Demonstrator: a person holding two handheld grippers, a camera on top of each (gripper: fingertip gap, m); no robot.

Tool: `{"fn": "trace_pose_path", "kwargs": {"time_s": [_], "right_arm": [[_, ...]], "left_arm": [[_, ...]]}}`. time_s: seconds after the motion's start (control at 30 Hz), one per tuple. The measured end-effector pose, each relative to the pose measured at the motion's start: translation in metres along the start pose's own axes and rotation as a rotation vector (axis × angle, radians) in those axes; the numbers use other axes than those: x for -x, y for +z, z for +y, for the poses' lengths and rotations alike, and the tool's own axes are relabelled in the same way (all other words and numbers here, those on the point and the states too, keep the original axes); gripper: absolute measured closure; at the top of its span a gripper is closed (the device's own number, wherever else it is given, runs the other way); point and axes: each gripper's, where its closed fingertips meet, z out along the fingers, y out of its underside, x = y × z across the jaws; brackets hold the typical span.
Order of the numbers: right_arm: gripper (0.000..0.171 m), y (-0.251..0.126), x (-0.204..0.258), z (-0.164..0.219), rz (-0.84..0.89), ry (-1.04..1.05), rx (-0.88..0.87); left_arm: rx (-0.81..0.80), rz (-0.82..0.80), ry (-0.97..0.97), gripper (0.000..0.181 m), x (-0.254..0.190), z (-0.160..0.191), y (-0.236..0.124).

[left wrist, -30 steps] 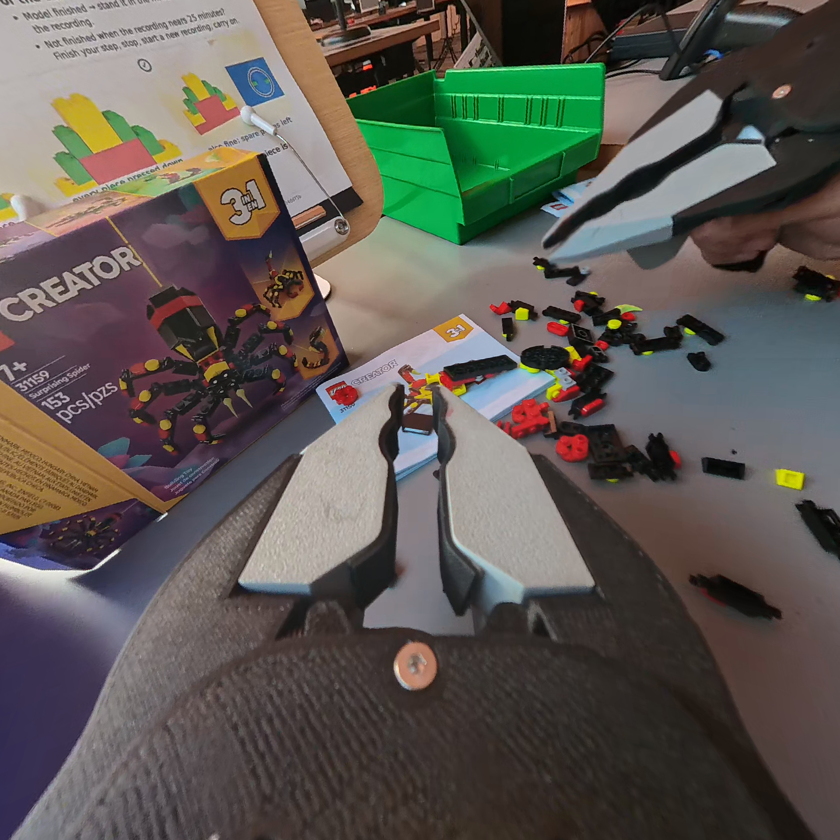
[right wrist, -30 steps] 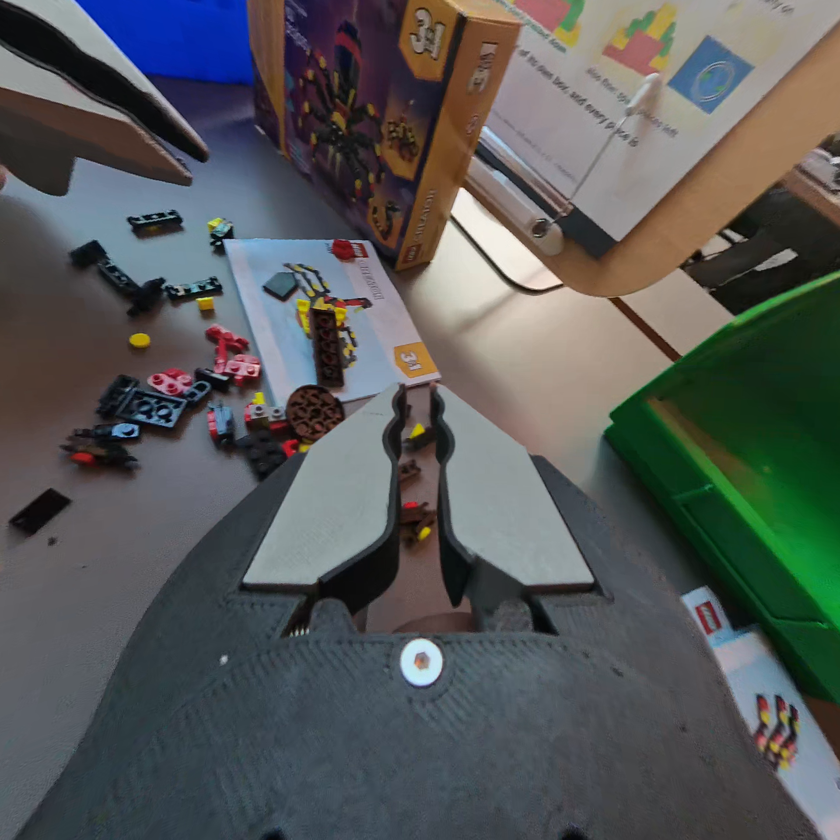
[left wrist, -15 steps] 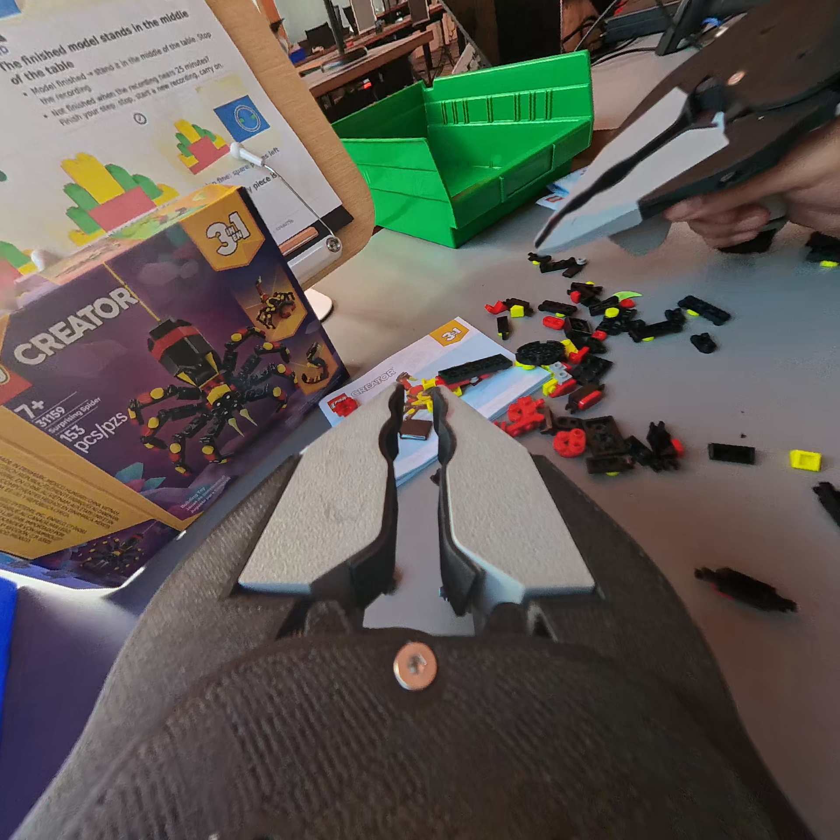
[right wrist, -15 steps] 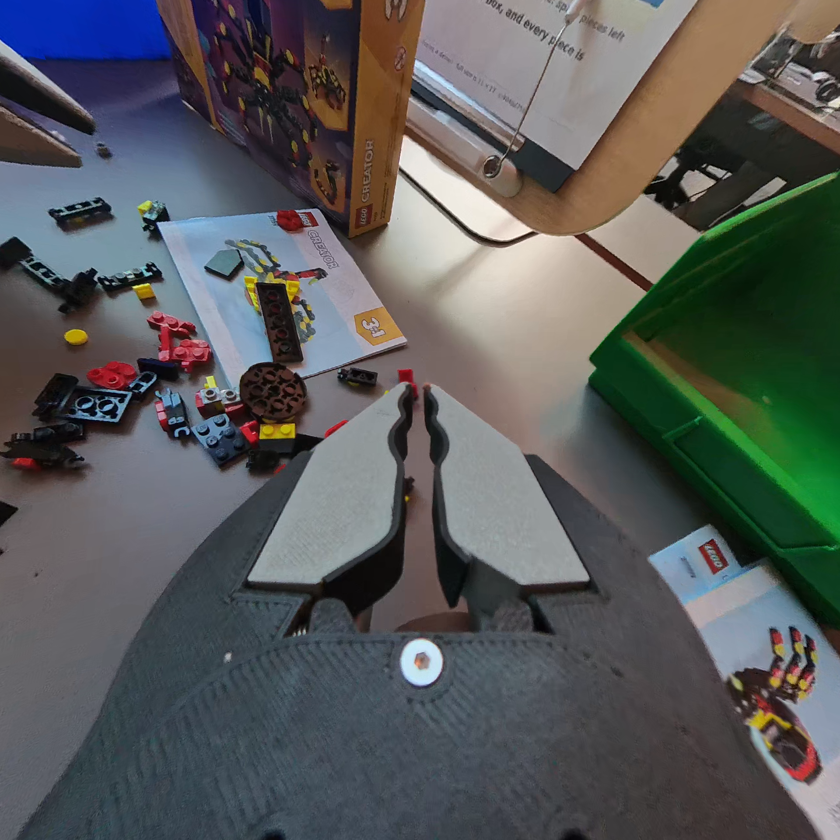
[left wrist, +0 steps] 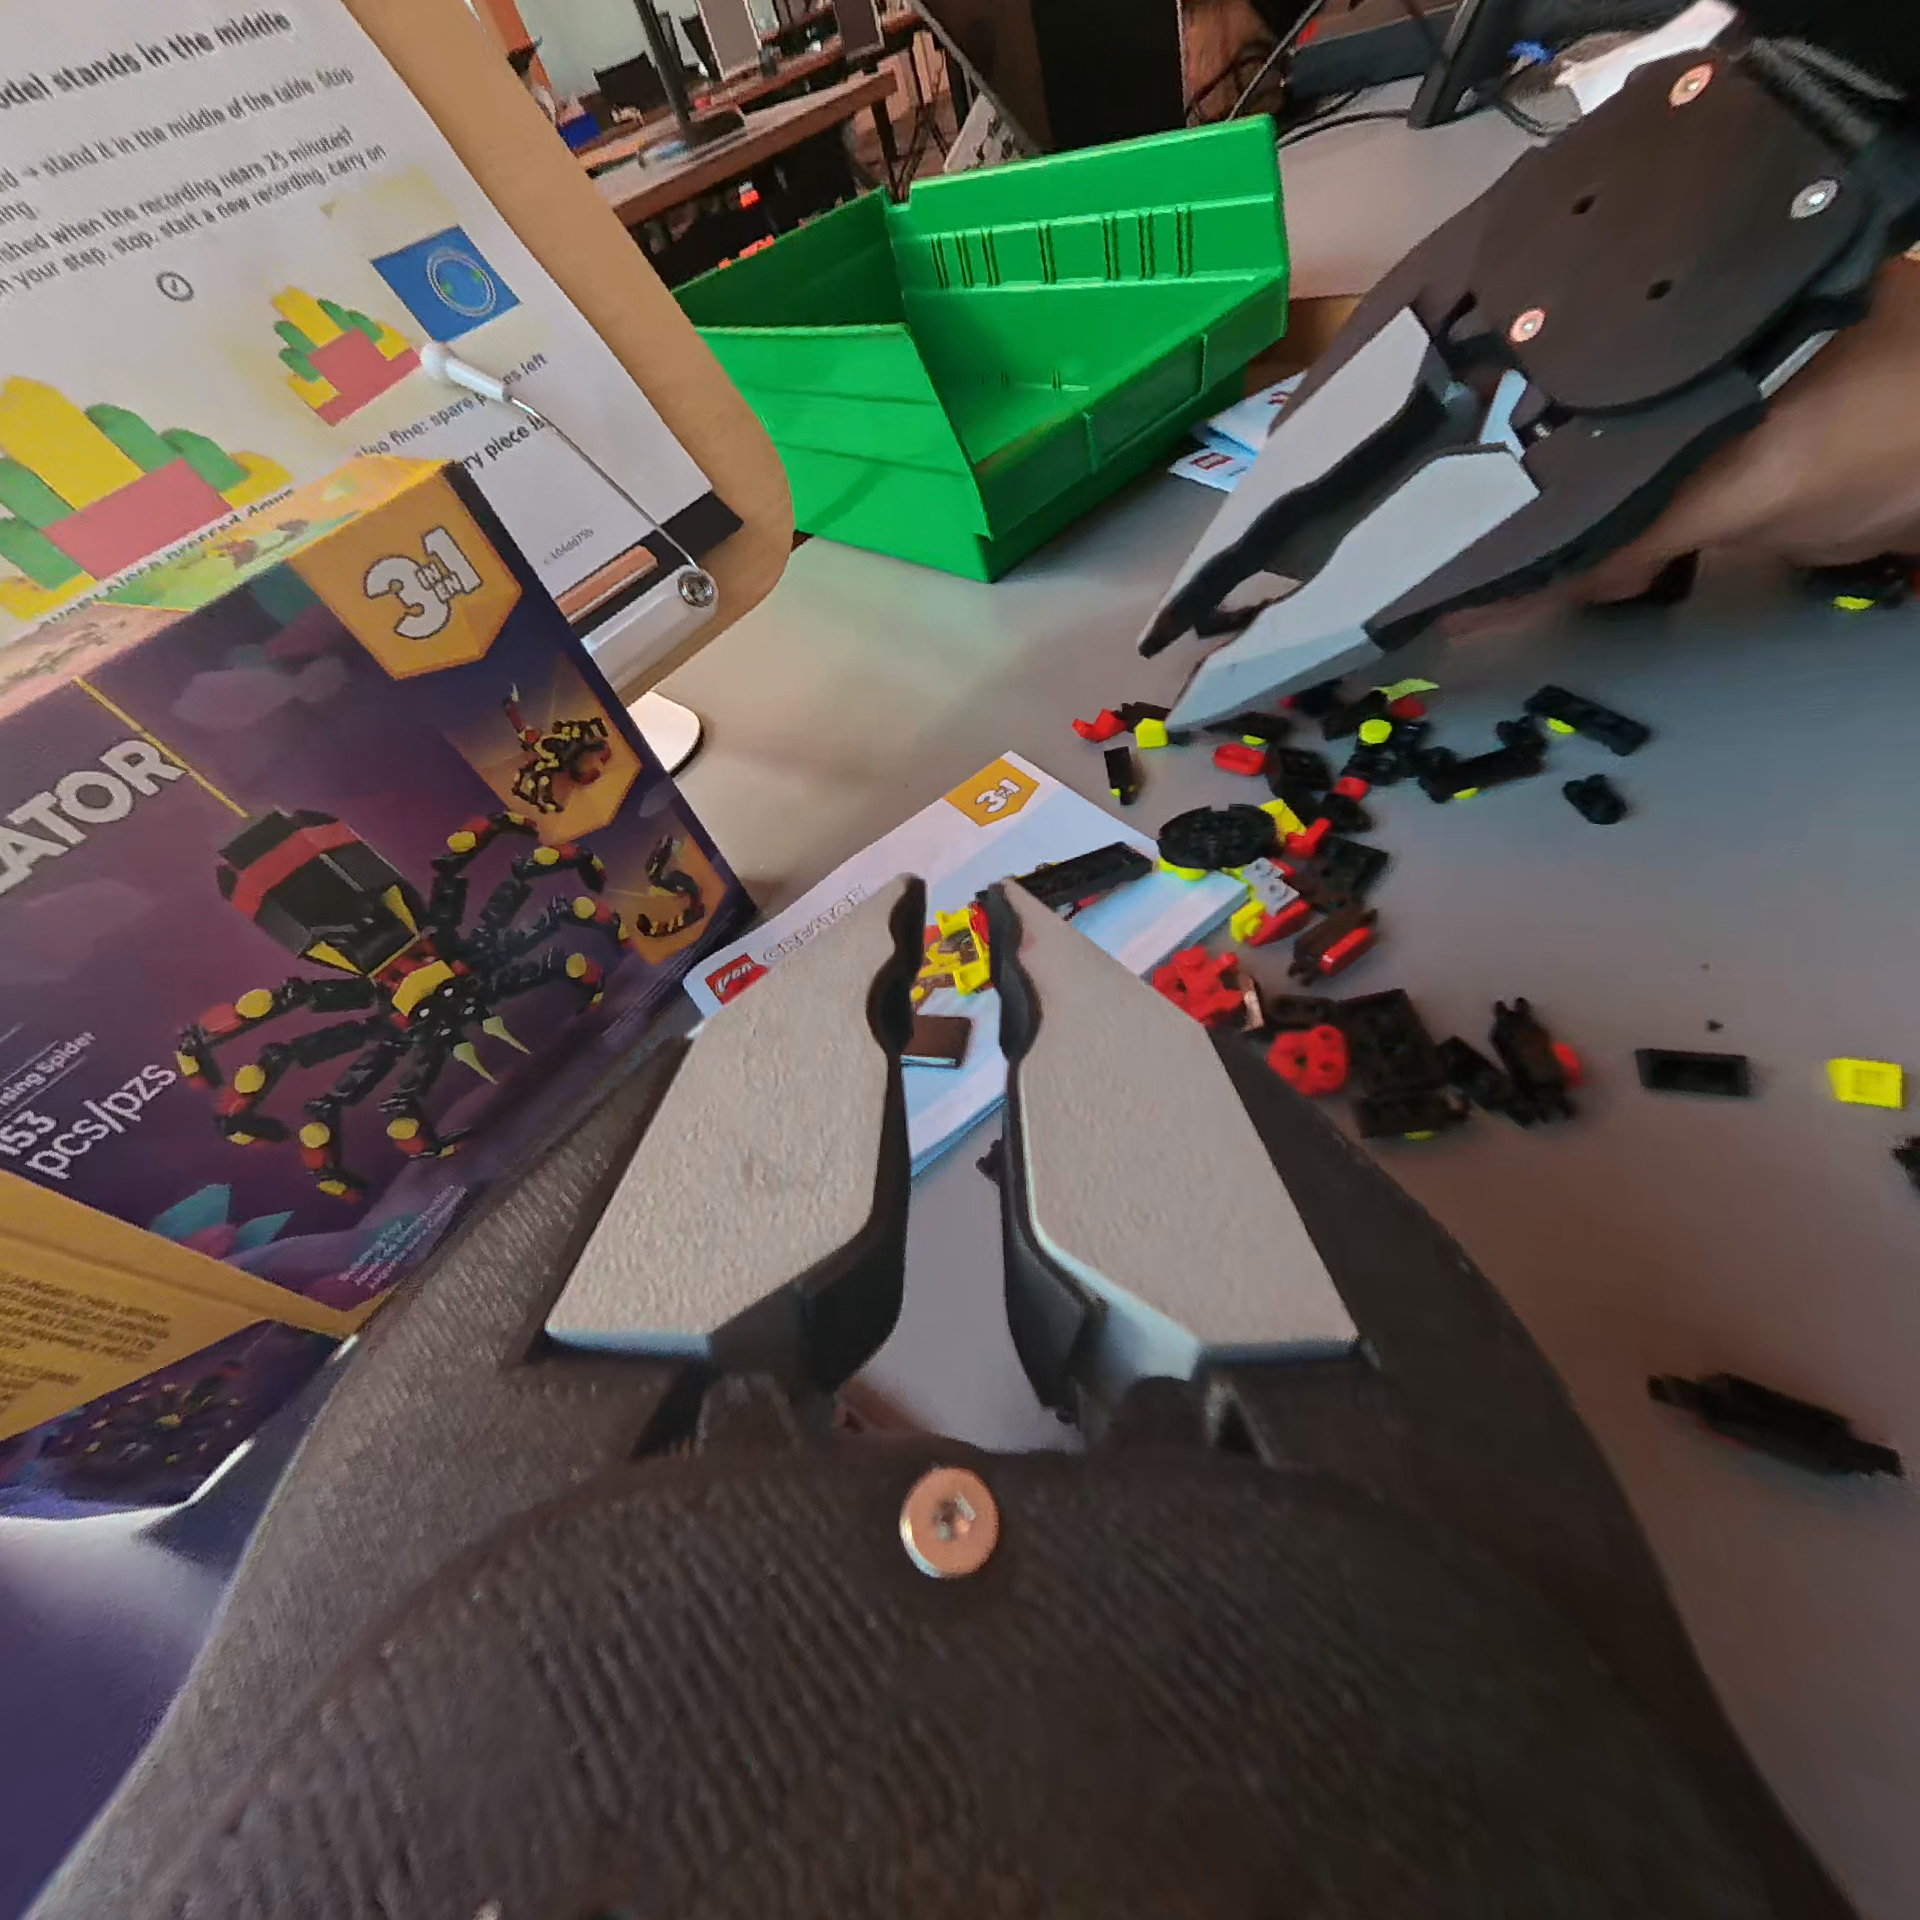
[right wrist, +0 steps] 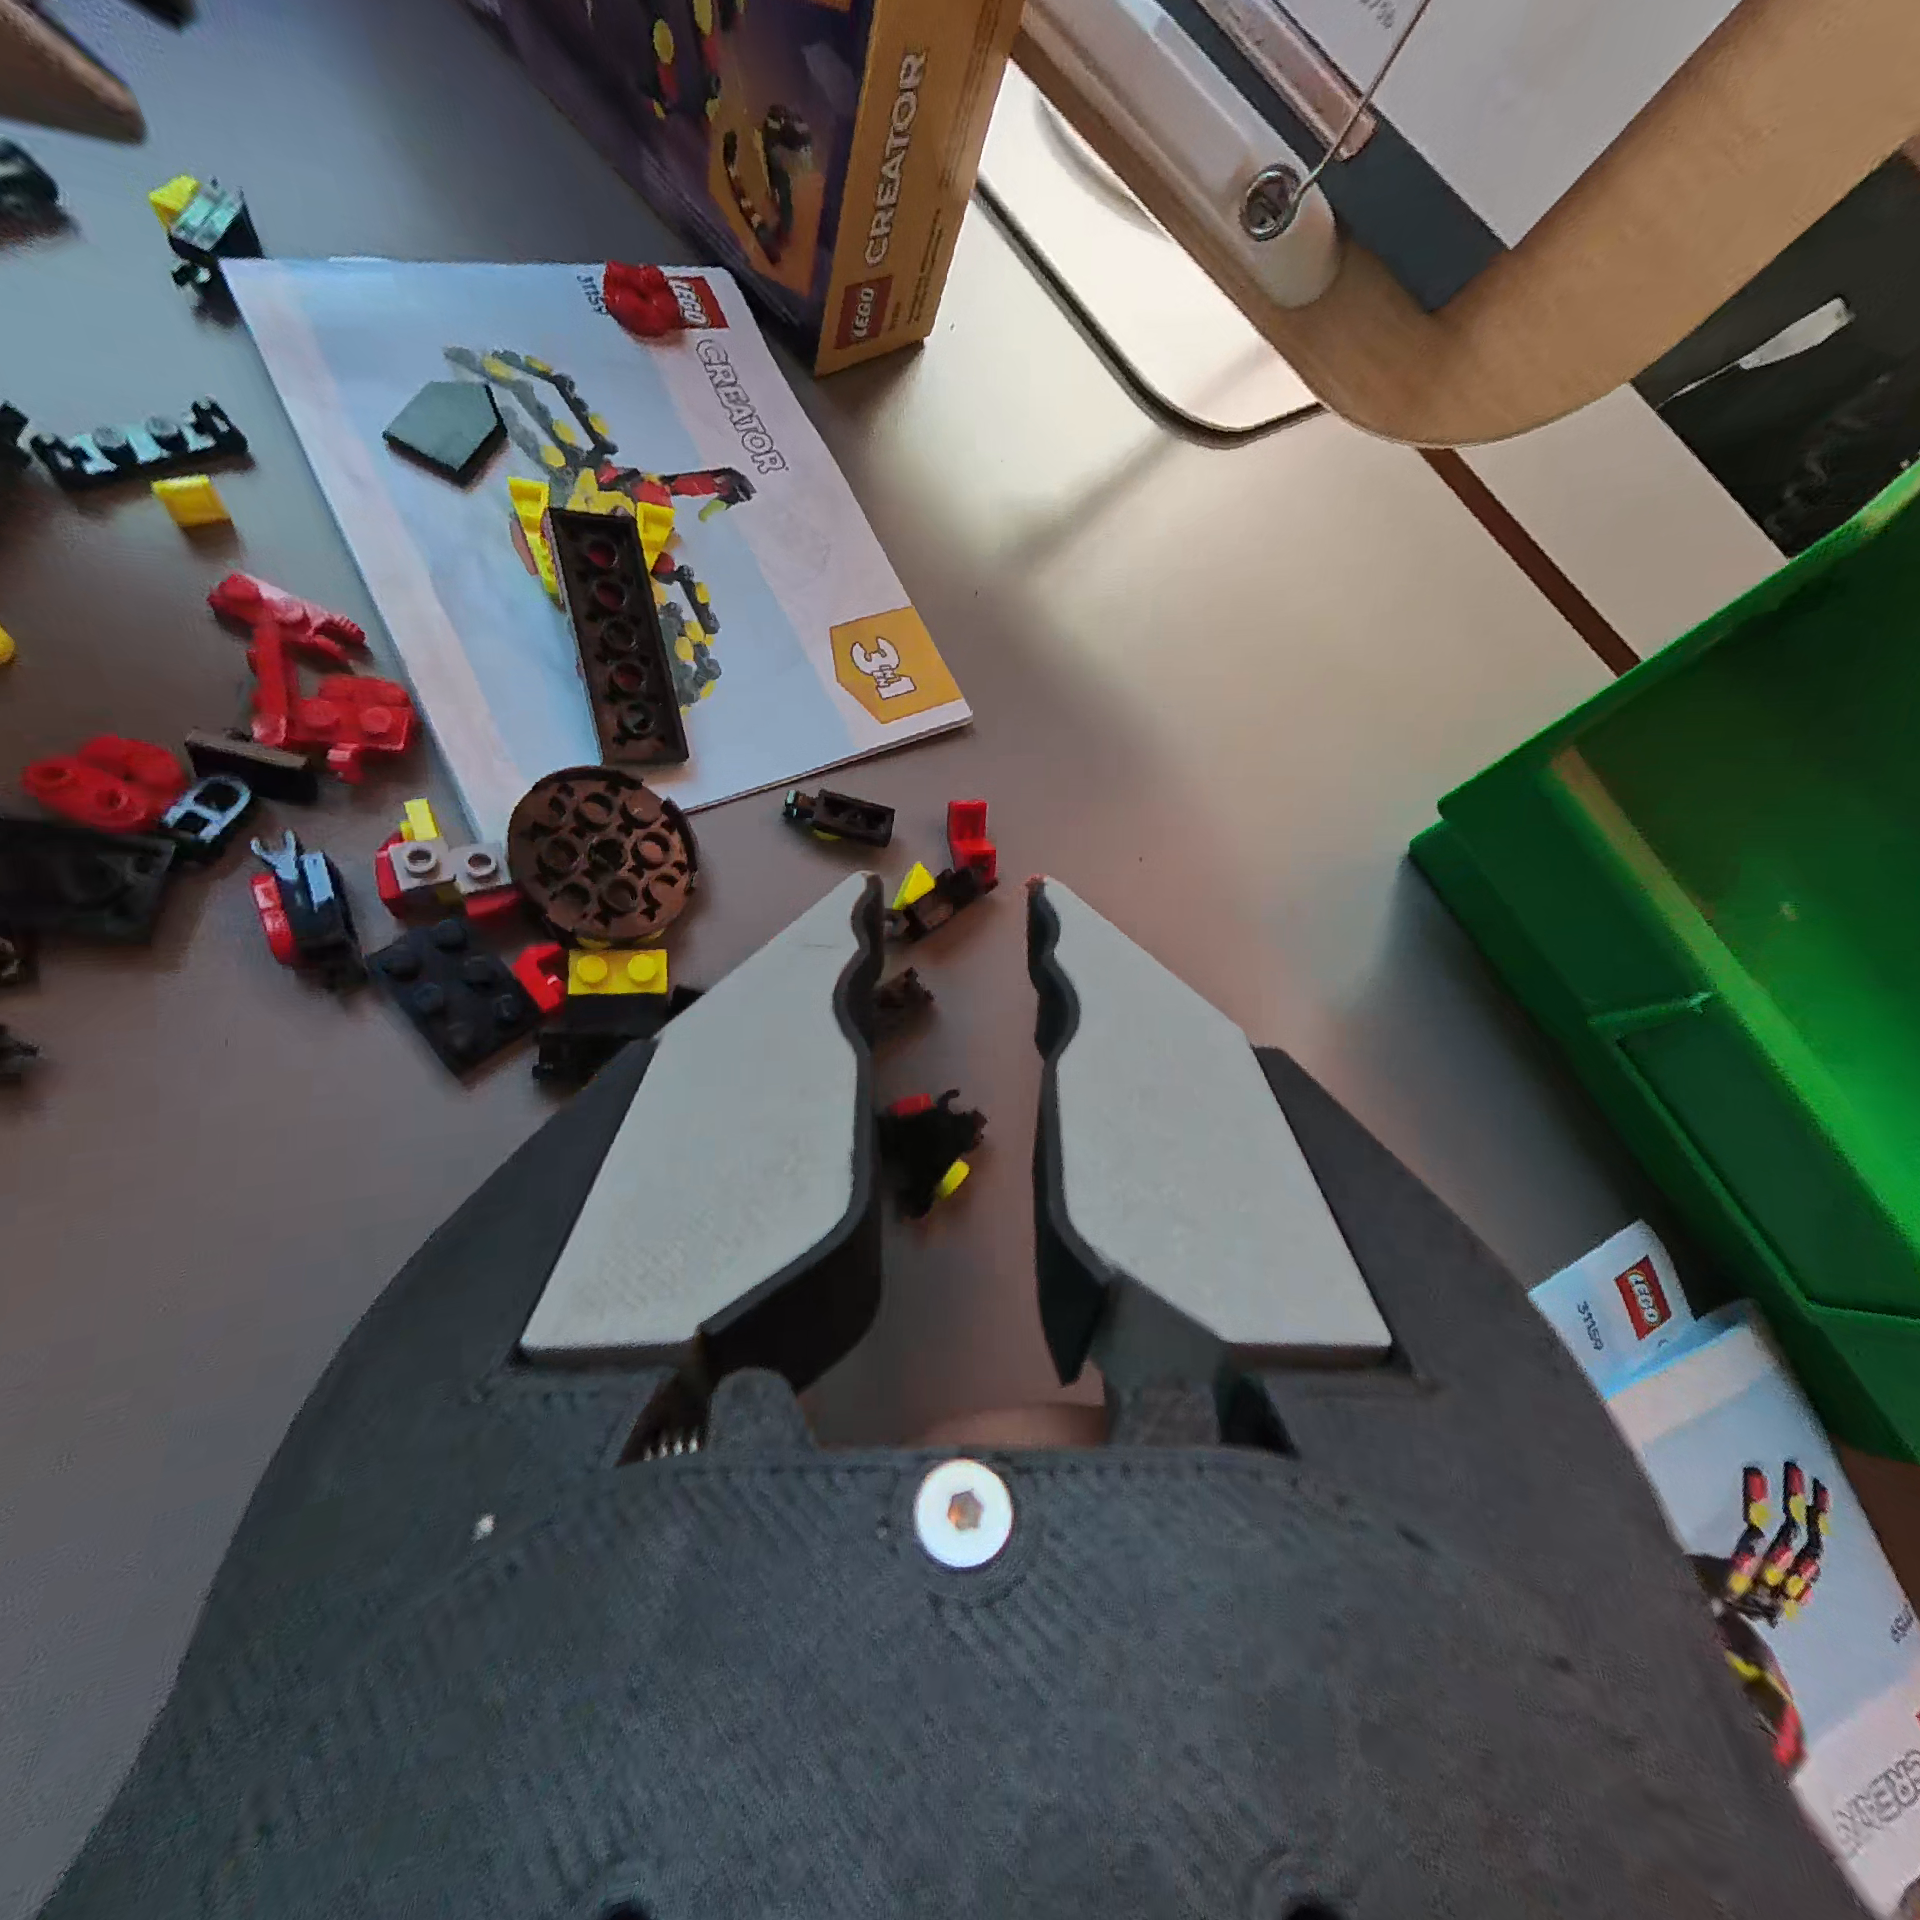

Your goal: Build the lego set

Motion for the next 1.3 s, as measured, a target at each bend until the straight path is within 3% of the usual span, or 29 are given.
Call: {"fn": "trace_pose_path", "kwargs": {"time_s": [0.2, 0.37, 0.6, 0.67, 0.87, 1.03, 1.13, 1.3], "right_arm": [[0.152, 0.014, -0.003, 0.008, 0.017, 0.060, 0.107], [0.158, 0.012, -0.001, 0.006, 0.050, 0.004, 0.096], [0.159, -0.017, 0.033, -0.045, -0.138, 0.045, -0.221], [0.159, -0.021, 0.040, -0.050, -0.154, 0.020, -0.243], [0.150, -0.005, 0.048, -0.029, -0.117, -0.083, -0.099], [0.146, -0.016, 0.040, -0.045, -0.073, -0.042, -0.214], [0.144, -0.021, 0.021, -0.047, 0.015, -0.026, -0.258], [0.141, -0.028, -0.013, -0.046, 0.162, 0.037, -0.296]], "left_arm": [[-0.002, 0.020, 0.004, 0.171, -0.007, -0.001, -0.001], [0.019, 0.014, 0.047, 0.171, -0.009, 0.003, -0.002], [0.032, 0.016, 0.048, 0.170, -0.008, 0.005, -0.001], [0.033, 0.015, 0.051, 0.170, -0.008, 0.005, 0.000], [0.034, 0.008, 0.046, 0.170, -0.006, 0.005, 0.000], [0.032, -0.024, 0.048, 0.172, 0.000, 0.005, 0.000], [0.023, -0.077, 0.044, 0.181, 0.009, 0.004, 0.000], [0.008, -0.201, 0.004, 0.181, 0.032, 0.002, -0.001]]}}
